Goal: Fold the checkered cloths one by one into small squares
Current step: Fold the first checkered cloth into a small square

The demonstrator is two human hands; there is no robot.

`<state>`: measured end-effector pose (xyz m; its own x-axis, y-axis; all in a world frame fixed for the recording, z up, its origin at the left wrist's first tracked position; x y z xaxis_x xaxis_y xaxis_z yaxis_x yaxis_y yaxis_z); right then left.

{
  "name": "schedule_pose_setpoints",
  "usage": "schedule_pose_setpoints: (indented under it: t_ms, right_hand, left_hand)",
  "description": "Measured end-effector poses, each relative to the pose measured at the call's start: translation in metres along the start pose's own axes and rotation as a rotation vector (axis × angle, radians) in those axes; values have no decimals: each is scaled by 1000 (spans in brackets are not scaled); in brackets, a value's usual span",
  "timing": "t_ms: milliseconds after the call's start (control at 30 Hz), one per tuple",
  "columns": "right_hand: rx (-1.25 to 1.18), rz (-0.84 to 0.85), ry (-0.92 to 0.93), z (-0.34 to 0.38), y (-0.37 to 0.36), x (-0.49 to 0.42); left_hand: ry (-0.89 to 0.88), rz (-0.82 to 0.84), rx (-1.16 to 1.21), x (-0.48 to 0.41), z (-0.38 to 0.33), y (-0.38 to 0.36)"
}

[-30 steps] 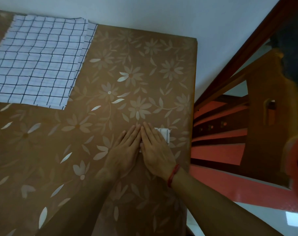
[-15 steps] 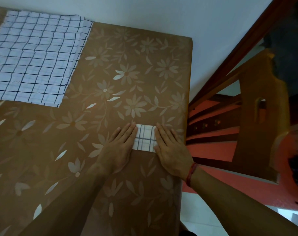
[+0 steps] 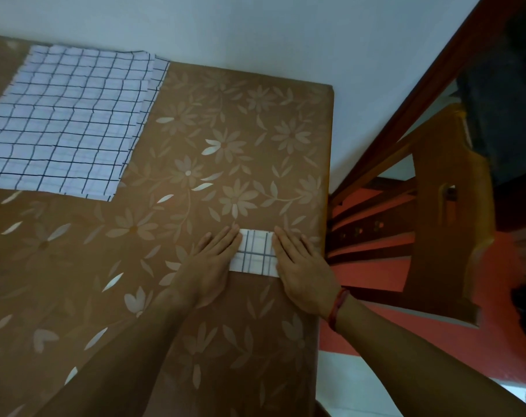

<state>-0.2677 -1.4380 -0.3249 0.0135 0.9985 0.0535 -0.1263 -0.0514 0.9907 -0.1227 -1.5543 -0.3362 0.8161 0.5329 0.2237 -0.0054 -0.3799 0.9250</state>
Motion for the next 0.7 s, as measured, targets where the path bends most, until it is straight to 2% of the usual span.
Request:
schedule_pose_setpoints:
  t_ms: [267,367,467,533,600,700]
  right_hand:
    - [62,44,19,-6,1,5]
    - [-25,111,7,-3,6,3]
    - [-320,87,-109,-6,15,-4]
    - [-568,-87,-252,-8,32,-8]
    - [-783,-242,-428,-12,44,-4]
    - [-1085,-301,-653,-8,48,9]
  left_hand:
    - [-22,-6,-15,1,-1,0]
    - [87,30,269,-2,-3,11]
    - [253,-157,616,3,-8,47]
    - [440,-243,801,9,-3,57]
    - [670,-281,1028,15,6,49]
    - [845,-276,1316,17,8,27]
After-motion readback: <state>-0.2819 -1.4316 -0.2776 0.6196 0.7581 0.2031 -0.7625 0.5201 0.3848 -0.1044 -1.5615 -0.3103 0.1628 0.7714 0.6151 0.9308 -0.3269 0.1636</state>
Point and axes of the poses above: each hand's wrist, its own x-axis away from the middle knuckle, its own y-axis out of the back of the hand, z = x × y, the point moved 6 cm from there along -x, towards the middle knuckle, and after that the axes turned 8 degrees about y, right-handed, at the moved point
